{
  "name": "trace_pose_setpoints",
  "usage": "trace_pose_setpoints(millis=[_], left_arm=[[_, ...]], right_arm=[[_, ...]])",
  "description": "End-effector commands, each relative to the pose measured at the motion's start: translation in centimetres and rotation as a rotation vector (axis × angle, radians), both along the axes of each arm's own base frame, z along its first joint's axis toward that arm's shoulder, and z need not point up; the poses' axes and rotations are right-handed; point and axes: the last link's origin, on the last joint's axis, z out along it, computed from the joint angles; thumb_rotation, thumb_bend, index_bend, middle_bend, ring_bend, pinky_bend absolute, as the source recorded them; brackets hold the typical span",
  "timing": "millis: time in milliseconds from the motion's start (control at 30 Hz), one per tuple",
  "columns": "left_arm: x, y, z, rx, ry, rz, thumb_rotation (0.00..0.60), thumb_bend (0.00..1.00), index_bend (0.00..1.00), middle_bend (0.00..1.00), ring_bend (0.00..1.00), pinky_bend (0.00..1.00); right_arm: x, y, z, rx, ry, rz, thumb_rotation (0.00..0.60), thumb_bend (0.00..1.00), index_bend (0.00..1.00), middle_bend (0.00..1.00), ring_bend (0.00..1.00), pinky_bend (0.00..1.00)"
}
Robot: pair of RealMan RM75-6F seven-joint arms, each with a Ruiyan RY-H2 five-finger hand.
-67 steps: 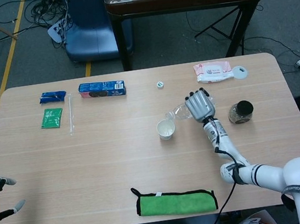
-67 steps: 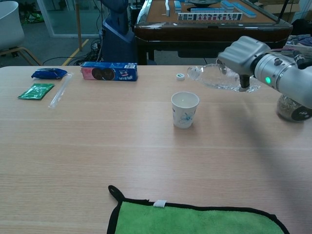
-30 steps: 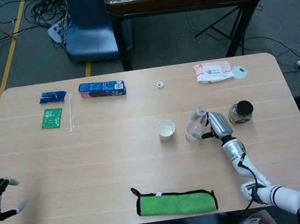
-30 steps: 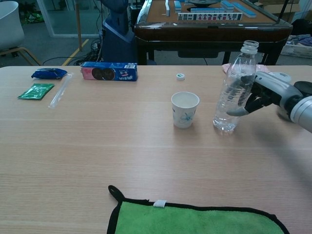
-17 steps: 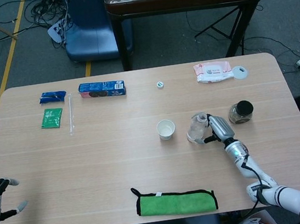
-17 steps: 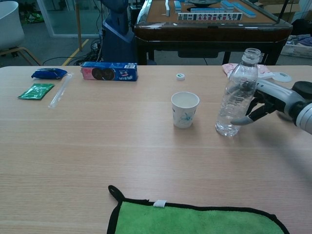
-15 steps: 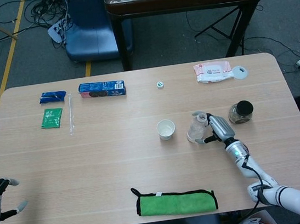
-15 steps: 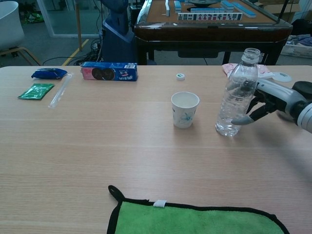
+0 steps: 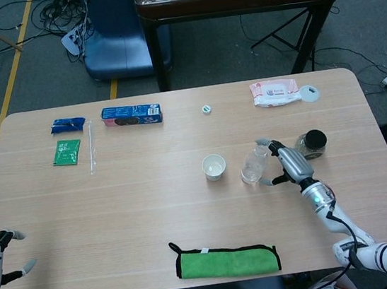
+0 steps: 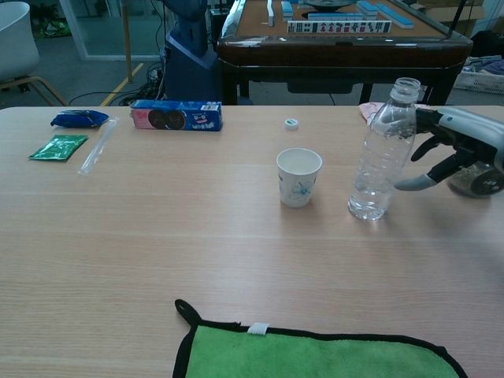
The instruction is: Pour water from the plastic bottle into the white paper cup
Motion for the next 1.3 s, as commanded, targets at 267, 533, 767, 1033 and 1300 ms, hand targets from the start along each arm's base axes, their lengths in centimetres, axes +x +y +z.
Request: trace_pose_setpoints(millis=[267, 533, 767, 1033, 1300], left_arm=[[0.4, -0.2, -0.2, -0.004, 0.012, -0.011, 0.6, 0.06, 0.43, 0.39, 0.43, 0.7], [0.7, -0.3, -0.2, 0.001, 0.015, -0.032, 0.6, 0.06, 0.43, 0.39, 0.43, 0.7], [1.0, -0.4, -0.2, 0.009, 0.017, -0.057, 0.6, 0.06, 0.43, 0.39, 0.43, 0.7], [1.2, -0.6, -0.3, 0.006, 0.02, -0.063, 0.6, 0.06, 0.43, 0.39, 0.43, 0.7], [1.2, -0.5, -0.2, 0.005, 0.011, -0.064, 0.6, 0.06, 0.43, 0.39, 0.43, 0.7]], right_arm=[[-1.5, 5.7, 7.0, -0.101, 0.289, 0.031, 0.6, 0.0, 0.14, 0.21, 0.13, 0.31], [-2.3, 10.4, 10.6, -0.156, 0.388, 0.044, 0.6, 0.0, 0.17, 0.23, 0.13, 0.31], [-2.8, 14.5, 12.6, -0.211, 0.457, 0.034, 0.6, 0.0, 0.25, 0.27, 0.13, 0.31], [-4.0, 16.3, 13.3, -0.23, 0.489, 0.005, 0.6, 0.0, 0.26, 0.28, 0.13, 0.31], [-4.0, 16.6, 13.6, -0.249, 0.539, 0.011, 0.6, 0.0, 0.26, 0.28, 0.13, 0.31]])
